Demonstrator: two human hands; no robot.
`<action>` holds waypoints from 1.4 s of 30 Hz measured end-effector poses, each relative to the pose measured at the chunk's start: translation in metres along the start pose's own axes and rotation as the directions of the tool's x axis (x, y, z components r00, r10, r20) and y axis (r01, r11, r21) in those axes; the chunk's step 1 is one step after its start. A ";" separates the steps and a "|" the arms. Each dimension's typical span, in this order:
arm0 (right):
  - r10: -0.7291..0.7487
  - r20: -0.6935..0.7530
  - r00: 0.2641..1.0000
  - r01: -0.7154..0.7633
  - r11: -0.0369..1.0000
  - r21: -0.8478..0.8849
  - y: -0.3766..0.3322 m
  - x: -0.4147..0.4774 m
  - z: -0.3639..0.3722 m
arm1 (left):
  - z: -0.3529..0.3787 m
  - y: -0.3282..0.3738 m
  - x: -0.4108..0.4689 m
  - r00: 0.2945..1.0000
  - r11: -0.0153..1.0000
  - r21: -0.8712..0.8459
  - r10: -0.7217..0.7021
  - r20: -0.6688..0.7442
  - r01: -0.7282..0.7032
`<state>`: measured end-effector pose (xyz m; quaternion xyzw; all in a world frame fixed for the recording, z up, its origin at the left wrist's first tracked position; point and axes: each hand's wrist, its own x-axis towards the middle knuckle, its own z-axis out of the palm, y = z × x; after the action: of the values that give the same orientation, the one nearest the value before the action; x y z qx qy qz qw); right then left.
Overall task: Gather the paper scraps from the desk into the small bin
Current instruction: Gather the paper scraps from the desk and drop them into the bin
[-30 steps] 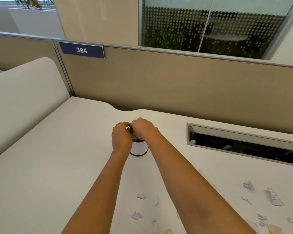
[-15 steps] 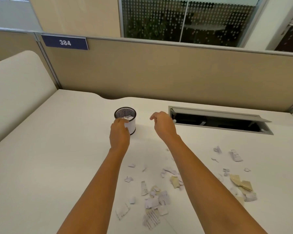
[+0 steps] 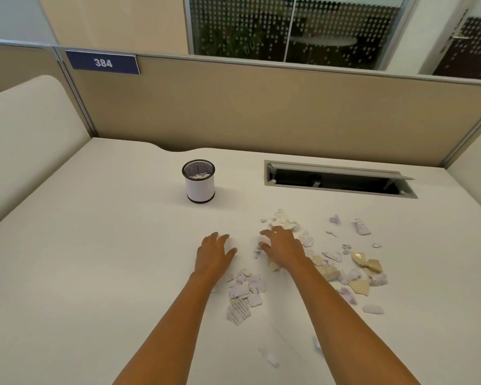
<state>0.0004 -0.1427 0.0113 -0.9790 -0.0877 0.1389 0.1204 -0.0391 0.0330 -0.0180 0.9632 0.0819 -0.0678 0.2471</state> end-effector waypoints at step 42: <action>0.345 -0.078 0.935 -0.122 0.521 0.845 -0.016 -0.029 -0.019 | -0.045 0.025 -0.016 0.929 0.730 -0.676 -0.312 -0.196 0.102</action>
<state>-0.0240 -0.1379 0.0403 -0.8175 0.1363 0.0614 0.5562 -0.0457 0.0316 0.0349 0.7985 0.2447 0.0831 0.5437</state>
